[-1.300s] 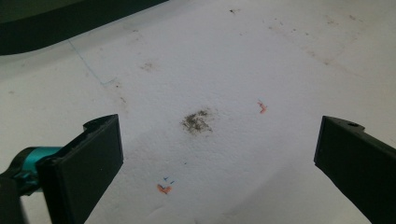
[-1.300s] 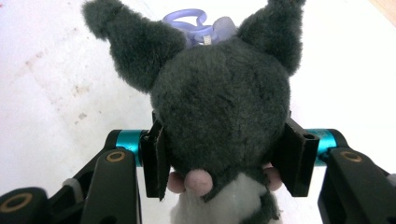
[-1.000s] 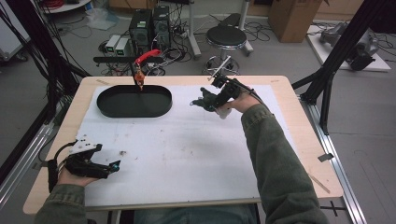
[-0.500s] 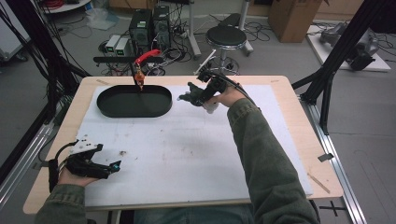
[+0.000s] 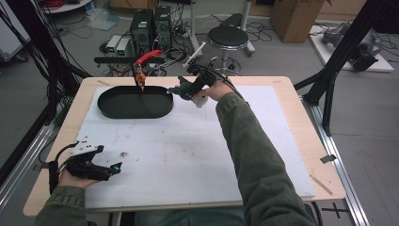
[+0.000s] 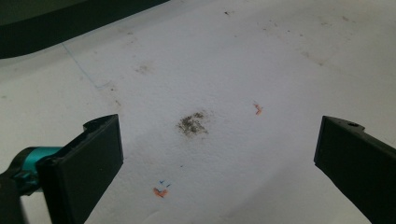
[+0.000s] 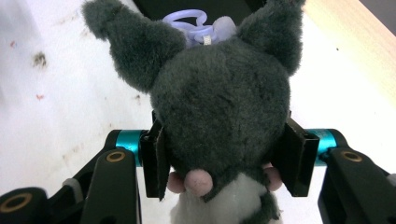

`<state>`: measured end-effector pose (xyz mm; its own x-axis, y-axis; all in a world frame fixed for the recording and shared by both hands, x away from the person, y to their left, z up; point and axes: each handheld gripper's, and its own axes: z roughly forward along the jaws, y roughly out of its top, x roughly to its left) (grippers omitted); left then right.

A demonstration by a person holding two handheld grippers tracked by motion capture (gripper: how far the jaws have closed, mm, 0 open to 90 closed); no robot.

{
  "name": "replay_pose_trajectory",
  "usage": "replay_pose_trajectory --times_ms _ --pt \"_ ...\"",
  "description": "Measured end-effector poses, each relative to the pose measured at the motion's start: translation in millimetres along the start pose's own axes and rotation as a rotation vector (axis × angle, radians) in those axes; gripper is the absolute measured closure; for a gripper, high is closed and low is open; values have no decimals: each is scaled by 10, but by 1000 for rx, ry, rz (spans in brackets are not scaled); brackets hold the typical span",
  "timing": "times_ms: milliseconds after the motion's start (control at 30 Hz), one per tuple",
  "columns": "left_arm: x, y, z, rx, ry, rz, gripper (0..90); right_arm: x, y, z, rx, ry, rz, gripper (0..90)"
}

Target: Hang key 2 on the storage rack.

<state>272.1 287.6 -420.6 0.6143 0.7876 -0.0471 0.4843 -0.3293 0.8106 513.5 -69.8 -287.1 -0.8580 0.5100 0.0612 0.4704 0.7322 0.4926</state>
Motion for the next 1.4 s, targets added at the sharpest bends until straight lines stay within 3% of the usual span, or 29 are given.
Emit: replay_pose_trajectory --times_ms 267,367,633,900,1000,1400 --pt "8 -5 -19 -12 -6 -9 17 -26 232 2 -36 2 64 454" --pt "9 -12 -20 -16 -5 -13 17 -55 275 20 -43 0 75 454" --pt "21 -11 -13 -20 -8 -16 17 -144 331 71 -89 16 165 454" --pt "45 -9 -4 -24 -11 -20 17 -152 420 78 -136 22 180 451" --pt "52 -8 -5 -23 -11 -21 17 -140 472 74 -131 23 178 450" --pt "53 -6 -30 -39 -20 -23 17 -86 700 42 -145 -26 196 450"
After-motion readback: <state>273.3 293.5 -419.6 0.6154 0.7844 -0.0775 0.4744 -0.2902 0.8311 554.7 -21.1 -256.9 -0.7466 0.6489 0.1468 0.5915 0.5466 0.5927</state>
